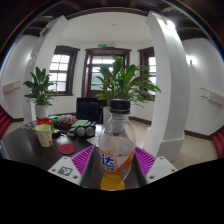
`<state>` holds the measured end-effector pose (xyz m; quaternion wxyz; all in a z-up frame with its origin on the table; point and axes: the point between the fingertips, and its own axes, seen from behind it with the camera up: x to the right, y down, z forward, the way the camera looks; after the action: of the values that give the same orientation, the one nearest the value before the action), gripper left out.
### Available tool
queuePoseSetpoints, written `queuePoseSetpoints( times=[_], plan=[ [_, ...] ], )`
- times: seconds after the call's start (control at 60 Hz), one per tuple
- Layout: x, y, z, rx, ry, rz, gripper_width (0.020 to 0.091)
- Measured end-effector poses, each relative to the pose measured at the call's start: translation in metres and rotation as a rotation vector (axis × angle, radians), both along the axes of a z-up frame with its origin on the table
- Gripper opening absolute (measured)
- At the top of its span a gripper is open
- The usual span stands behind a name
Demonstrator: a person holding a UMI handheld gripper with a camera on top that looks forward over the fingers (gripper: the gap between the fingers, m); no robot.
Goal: Pour water
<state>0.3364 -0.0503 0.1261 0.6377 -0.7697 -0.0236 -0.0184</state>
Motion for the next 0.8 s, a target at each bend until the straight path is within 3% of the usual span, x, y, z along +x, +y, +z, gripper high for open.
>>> queuePoseSetpoints(
  times=[0.067,0.183,0.283,0.65,0.8],
  plan=[
    [0.001,0.007,-0.003,-0.008,-0.002,0.0,0.0528],
    [0.0,0.012,-0.002,-0.024,0.007,0.013,0.0467],
    [0.0,0.014,-0.005,-0.045,0.006,0.01,0.0361],
    [-0.014,0.025,-0.009,-0.097,-0.11,0.007,0.0355],
    [-0.026,0.043,0.007,-0.122,-0.371,0.014,0.0352]
  ],
)
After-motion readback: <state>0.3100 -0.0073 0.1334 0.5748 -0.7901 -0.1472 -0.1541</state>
